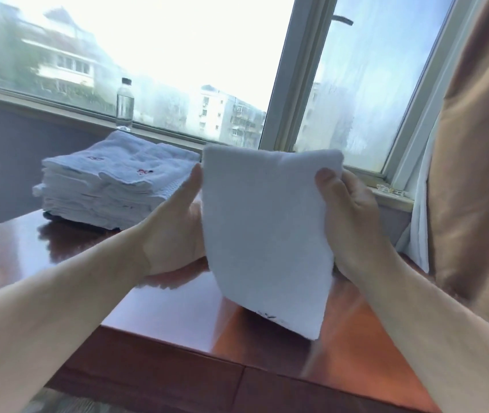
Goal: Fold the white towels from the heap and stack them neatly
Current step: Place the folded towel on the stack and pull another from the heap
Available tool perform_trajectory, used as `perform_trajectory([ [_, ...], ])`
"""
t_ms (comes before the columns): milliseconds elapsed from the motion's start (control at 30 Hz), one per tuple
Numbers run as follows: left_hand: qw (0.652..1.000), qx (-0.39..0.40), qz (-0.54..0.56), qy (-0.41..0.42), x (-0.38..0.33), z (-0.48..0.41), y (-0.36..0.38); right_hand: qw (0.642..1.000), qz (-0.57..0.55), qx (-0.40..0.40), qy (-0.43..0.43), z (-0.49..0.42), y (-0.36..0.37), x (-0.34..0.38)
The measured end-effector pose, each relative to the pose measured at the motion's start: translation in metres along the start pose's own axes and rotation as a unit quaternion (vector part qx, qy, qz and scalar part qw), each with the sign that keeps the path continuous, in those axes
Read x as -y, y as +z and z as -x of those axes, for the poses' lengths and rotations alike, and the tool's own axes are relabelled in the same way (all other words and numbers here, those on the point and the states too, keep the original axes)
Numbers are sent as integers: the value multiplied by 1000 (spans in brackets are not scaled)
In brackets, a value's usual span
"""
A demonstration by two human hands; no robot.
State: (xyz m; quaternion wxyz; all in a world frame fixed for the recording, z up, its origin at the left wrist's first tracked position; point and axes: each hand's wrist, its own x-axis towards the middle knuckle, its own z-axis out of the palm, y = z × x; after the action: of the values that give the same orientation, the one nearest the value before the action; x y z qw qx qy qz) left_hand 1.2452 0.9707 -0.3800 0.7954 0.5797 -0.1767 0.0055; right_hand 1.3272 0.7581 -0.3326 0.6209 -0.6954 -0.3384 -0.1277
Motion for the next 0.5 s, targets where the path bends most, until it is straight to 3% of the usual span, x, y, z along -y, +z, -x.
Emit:
perform_trajectory([
  [67,998,12,-40,46,-13,-1,1,998,-58,-8,-6,-14,4,11],
  [267,987,-61,-108,98,-51,-6,-1,989,-136,-50,6,-56,14,46],
  [367,982,-125,-109,96,-56,-16,-10,983,-173,-9,53,-71,24,41],
  [500,979,-168,-107,46,-26,-19,-34,959,-194,119,170,-53,43,-19],
])
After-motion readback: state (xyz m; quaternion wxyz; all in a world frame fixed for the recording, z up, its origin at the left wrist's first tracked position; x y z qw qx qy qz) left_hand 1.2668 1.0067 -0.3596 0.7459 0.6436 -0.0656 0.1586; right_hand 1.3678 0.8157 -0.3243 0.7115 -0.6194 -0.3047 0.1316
